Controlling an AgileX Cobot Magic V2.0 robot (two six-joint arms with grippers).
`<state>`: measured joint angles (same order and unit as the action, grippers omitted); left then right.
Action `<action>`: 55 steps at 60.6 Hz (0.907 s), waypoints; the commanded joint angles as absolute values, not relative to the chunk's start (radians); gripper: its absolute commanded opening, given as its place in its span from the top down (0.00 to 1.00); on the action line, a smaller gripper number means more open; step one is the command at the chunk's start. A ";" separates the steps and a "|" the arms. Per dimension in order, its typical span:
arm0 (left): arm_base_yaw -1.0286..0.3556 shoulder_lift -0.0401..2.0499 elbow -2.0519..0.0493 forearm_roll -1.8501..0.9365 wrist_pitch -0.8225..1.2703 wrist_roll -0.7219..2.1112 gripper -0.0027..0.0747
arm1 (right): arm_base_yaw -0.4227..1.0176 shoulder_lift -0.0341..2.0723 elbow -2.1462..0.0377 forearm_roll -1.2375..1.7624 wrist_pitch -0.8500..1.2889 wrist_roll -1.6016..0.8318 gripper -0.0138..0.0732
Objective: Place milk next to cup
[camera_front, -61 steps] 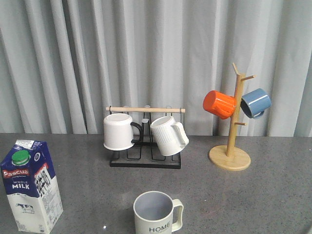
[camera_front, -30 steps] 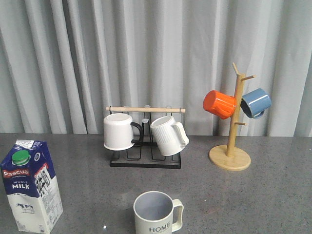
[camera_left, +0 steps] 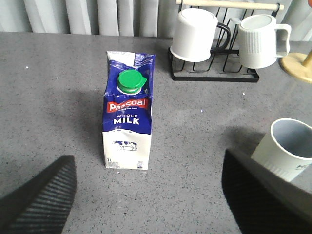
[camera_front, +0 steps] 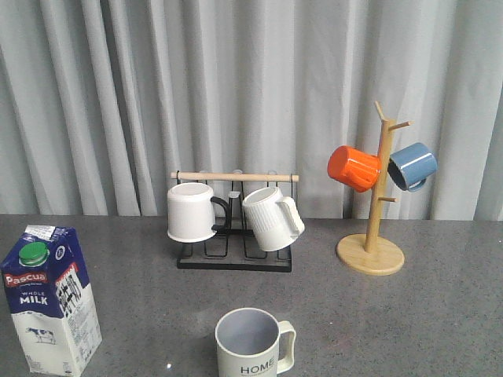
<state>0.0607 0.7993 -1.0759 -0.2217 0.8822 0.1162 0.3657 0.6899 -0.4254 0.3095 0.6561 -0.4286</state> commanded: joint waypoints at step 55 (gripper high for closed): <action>0.059 1.623 -1.913 -0.215 1.228 0.112 0.22 | 0.362 0.684 -0.451 0.317 0.603 -0.423 0.85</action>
<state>0.0607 1.6305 -1.8820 -0.1891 1.2545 0.1162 0.3657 0.6899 -0.4246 0.3095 0.6527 -0.4247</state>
